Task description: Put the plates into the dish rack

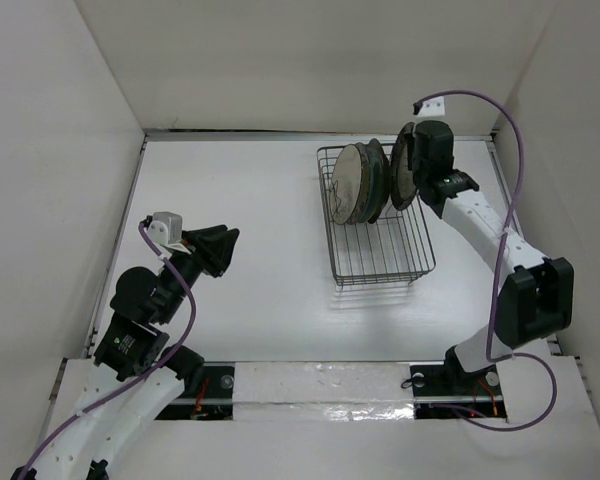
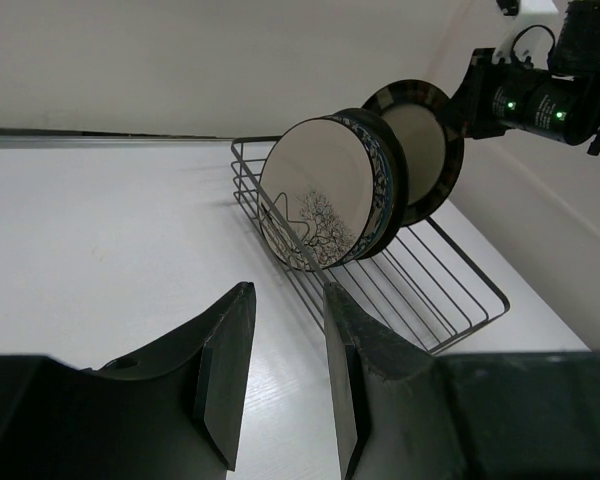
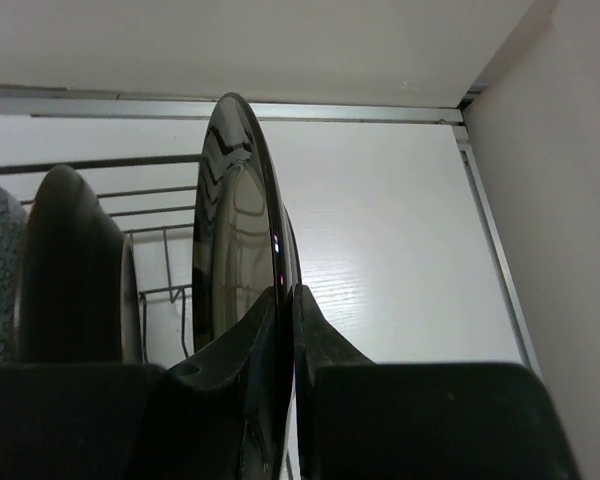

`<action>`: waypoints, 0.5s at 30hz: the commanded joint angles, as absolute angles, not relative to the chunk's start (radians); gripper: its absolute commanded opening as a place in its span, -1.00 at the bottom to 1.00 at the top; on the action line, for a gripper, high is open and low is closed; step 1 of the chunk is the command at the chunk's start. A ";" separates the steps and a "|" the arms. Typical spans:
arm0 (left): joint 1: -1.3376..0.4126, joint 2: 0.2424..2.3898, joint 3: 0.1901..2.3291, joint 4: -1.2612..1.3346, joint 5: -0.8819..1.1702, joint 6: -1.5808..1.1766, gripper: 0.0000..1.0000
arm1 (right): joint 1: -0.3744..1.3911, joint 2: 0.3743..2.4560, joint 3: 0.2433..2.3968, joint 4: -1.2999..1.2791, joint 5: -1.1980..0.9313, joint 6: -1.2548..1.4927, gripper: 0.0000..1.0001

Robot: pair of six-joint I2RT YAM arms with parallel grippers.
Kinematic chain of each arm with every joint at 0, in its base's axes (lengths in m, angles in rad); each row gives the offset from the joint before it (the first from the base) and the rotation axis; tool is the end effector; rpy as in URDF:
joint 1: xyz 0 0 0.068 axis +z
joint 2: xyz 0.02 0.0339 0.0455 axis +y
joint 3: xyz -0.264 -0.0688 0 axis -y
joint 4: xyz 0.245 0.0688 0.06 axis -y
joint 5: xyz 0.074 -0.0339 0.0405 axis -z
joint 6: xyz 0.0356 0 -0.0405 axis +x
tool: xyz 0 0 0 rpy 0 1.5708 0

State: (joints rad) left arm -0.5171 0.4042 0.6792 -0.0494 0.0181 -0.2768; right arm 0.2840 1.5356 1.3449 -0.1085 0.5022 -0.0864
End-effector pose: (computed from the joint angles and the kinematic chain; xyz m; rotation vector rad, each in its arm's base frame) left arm 0.0897 -0.0518 0.3661 0.1807 1.3657 -0.6801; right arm 0.3534 0.0853 0.3588 0.0035 1.8448 -0.3307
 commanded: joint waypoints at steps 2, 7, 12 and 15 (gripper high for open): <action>-0.523 0.399 0.680 -0.006 0.028 -0.267 -0.39 | 0.320 1.532 1.358 0.074 0.577 -0.181 -1.00; -0.523 0.400 0.678 -0.006 0.026 -0.267 -0.39 | 0.321 1.543 1.290 0.115 0.528 -0.138 -0.96; -0.523 0.410 0.678 -0.006 0.028 -0.265 -0.39 | 0.331 1.571 1.246 0.120 0.534 -0.101 -0.81; -0.523 0.413 0.678 -0.006 0.028 -0.264 -0.39 | 0.331 1.556 1.235 0.121 0.580 -0.063 -0.44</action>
State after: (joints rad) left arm -0.5171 0.4038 0.6792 -0.0494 0.0185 -0.2768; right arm 0.3286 1.5818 1.2411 -0.0105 0.5110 -0.0902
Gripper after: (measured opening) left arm 0.306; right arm 0.196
